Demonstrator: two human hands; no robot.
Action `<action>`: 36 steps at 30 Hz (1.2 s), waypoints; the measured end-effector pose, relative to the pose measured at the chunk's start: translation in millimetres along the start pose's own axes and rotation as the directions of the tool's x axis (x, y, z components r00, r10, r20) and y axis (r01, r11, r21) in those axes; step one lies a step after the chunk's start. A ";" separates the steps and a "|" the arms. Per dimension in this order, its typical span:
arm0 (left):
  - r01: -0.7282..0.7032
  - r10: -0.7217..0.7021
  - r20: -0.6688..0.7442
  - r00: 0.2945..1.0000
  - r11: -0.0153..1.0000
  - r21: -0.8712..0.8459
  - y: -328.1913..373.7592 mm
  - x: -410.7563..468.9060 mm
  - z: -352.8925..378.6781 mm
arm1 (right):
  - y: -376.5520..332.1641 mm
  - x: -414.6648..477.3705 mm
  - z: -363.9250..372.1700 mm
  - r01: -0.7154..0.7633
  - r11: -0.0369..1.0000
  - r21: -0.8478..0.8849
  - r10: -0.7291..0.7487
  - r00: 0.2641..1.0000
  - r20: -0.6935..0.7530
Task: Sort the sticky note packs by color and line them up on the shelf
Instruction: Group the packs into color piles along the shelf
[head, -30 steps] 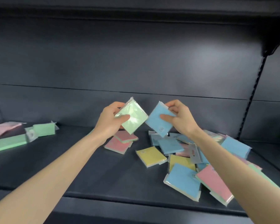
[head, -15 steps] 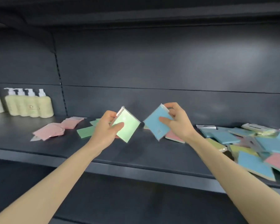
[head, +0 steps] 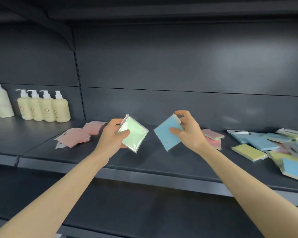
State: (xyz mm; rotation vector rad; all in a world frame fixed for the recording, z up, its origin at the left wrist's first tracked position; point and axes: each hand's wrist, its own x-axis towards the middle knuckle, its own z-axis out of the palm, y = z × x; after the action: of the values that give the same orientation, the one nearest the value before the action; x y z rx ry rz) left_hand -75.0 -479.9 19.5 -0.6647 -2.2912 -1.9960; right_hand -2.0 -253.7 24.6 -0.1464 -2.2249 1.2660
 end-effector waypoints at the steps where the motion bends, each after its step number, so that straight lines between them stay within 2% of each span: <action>1: 0.000 0.000 0.013 1.000 1.000 -0.004 -0.6 6.0 3.6 | 2.1 3.8 -1.9 -0.002 1.000 -0.001 0.001 1.000 -0.009; 6: -0.031 0.030 0.090 0.995 1.000 0.000 0.1 39.7 39.6 | 20.7 26.2 -23.6 -0.011 1.000 -0.026 0.008 0.997 -0.081; 15: -0.115 0.074 0.237 0.969 0.980 0.164 -6.9 117.1 117.0 | 60.9 84.8 -71.0 -0.049 0.995 -0.085 0.032 0.981 -0.191; 21: -0.022 -0.027 0.306 0.952 0.988 0.156 -29.6 156.1 155.1 | 93.4 111.7 -83.6 -0.090 0.988 -0.126 0.066 0.981 -0.182; 27: 0.108 -0.153 0.423 0.893 0.986 0.128 -43.9 175.2 187.2 | 113.8 123.0 -95.6 -0.134 0.974 -0.183 0.098 0.977 -0.191; 30: 0.066 -0.180 0.455 0.872 0.965 0.254 -54.1 182.9 196.8 | 118.7 125.8 -98.4 -0.146 0.971 -0.191 0.106 0.973 -0.203; 33: -0.075 -0.196 0.465 0.863 0.861 0.502 -60.7 188.5 199.1 | 124.9 126.1 -100.4 -0.169 0.963 -0.208 0.122 0.968 -0.220; 36: -0.113 -0.200 0.485 0.851 0.833 0.541 -63.1 192.0 198.4 | 125.1 125.4 -102.0 -0.190 0.957 -0.217 0.135 0.959 -0.248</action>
State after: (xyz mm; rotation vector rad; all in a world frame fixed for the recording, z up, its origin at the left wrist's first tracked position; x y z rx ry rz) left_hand -220.7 -239.9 -17.6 -1.2046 -3.0062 -1.1036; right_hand -75.0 -63.1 14.9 -0.5536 -2.1870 0.9997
